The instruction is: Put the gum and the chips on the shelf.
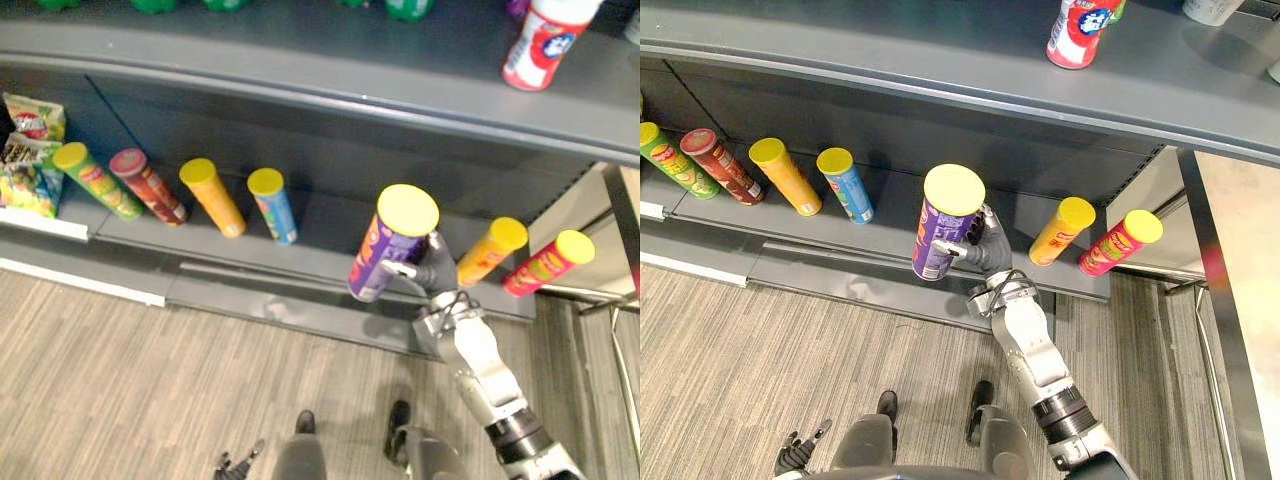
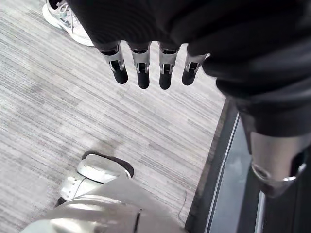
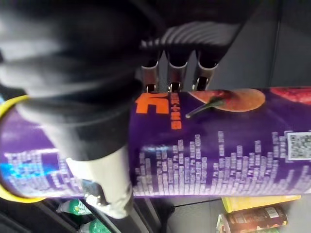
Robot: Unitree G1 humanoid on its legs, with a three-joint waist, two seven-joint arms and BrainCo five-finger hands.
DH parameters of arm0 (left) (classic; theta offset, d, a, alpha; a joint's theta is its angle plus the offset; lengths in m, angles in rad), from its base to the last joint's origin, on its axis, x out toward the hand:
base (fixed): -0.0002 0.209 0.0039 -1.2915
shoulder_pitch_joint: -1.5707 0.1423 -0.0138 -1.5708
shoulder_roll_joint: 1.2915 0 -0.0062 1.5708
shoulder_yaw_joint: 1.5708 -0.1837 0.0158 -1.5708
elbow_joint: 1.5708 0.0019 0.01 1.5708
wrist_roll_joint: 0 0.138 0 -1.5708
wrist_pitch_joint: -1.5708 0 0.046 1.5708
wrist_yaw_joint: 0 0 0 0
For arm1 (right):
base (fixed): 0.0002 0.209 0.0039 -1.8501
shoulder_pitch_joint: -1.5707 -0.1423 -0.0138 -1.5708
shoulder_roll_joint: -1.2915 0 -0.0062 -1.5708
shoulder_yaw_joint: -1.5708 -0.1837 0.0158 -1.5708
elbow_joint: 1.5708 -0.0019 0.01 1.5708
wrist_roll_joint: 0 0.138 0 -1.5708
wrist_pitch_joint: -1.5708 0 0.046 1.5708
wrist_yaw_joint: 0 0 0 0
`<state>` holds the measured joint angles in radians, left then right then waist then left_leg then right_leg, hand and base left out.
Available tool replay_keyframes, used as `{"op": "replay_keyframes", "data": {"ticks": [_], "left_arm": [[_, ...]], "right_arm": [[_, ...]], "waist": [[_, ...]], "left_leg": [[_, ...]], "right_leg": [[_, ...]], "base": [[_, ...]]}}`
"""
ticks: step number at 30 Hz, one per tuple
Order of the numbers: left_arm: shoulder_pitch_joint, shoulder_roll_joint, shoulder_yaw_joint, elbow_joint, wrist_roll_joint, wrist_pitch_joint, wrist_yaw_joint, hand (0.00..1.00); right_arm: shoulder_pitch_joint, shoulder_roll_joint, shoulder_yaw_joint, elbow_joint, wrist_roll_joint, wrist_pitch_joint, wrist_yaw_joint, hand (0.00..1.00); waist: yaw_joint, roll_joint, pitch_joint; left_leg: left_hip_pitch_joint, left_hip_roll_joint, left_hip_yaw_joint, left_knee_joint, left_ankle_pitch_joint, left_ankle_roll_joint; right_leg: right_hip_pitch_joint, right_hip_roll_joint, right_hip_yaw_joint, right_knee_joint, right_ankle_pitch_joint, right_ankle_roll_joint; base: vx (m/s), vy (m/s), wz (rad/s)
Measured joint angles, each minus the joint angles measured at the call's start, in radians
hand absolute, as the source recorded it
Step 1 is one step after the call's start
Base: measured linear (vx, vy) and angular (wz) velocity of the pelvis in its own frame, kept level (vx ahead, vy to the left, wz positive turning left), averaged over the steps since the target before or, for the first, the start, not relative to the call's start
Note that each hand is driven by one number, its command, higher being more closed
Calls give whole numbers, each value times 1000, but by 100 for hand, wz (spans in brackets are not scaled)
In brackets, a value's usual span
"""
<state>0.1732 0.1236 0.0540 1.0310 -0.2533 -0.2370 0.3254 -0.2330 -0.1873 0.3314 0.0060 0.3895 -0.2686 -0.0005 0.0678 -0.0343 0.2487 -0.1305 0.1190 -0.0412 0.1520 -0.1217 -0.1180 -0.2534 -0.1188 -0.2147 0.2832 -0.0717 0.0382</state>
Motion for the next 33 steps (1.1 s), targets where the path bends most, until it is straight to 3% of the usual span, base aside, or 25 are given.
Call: {"op": "replay_keyframes", "data": {"ticks": [5, 11, 17, 25, 33], "left_arm": [[-34, -1, -16, -23, 0, -24, 94, 0], [-122, -21, -43, -160, 2, -65, 201, 0], [-138, -54, -68, -216, 49, -60, 204, 0], [-127, -57, -64, -214, 77, -35, 178, 0], [-127, -69, -48, -233, 79, -36, 171, 0]], "right_arm": [[-25, 0, 53, 21, -45, -1, -31, 100], [-202, 29, 46, 220, -147, -18, -144, 100], [-363, 37, -112, 401, -196, -48, -293, 100], [-455, 17, -161, 442, -237, -87, -427, 100], [-517, -4, -180, 439, -275, -114, -531, 100]], "waist": [[-6, 6, 5], [-3, 31, 74], [19, 76, 165], [33, 96, 195], [67, 107, 218]], "left_leg": [[-1, -13, 3, -23, 15, 15], [-50, -36, 1, -1, 38, 17], [-104, -70, -28, 77, 35, 21], [-181, -92, -10, 127, 31, 37], [-228, -98, 1, 135, 52, 31]], "right_leg": [[-1, -24, -9, 1, 4, 6], [-30, -62, -29, 25, 7, 16], [-45, -104, -57, 88, -13, 30], [-129, -180, -80, 222, -74, 34], [-201, -209, -83, 286, -99, 27]], "base": [[-9, 27, 13], [-32, 43, 19], [-33, 36, 25], [-63, 5, 24], [11, -34, 6]]}}
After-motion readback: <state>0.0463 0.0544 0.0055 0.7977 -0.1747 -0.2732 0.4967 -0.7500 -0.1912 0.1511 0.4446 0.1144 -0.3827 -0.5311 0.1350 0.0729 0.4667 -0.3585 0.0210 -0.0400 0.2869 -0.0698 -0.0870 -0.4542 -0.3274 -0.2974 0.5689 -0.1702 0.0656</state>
